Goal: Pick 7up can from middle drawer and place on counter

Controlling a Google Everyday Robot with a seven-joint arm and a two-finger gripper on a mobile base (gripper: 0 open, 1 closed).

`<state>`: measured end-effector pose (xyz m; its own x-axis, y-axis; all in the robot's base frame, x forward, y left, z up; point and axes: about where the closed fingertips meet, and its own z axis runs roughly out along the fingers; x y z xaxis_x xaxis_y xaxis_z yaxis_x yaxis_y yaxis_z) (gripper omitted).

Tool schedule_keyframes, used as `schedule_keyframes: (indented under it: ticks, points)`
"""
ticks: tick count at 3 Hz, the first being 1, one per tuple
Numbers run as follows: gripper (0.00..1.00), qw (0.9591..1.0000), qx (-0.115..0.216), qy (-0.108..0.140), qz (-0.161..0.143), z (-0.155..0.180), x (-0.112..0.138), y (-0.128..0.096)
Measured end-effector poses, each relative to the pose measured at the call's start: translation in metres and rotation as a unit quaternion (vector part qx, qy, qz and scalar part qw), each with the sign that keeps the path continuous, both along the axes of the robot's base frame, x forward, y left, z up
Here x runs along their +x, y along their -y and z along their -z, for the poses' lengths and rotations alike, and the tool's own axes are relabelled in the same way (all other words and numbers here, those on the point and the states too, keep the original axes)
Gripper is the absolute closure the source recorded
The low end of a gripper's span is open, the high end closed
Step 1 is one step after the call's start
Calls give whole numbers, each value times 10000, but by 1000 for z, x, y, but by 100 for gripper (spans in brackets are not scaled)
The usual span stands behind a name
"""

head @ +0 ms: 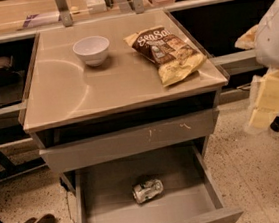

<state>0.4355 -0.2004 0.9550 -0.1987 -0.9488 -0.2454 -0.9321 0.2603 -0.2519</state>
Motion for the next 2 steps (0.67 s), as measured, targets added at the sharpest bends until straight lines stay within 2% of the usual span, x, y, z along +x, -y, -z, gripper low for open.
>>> schedule_keyframes:
  ticks: [1,2]
  points:
    - [0,9986,491,-32,-181,51,8,-28]
    - [0,9954,852,-155,-421,96,17,-51]
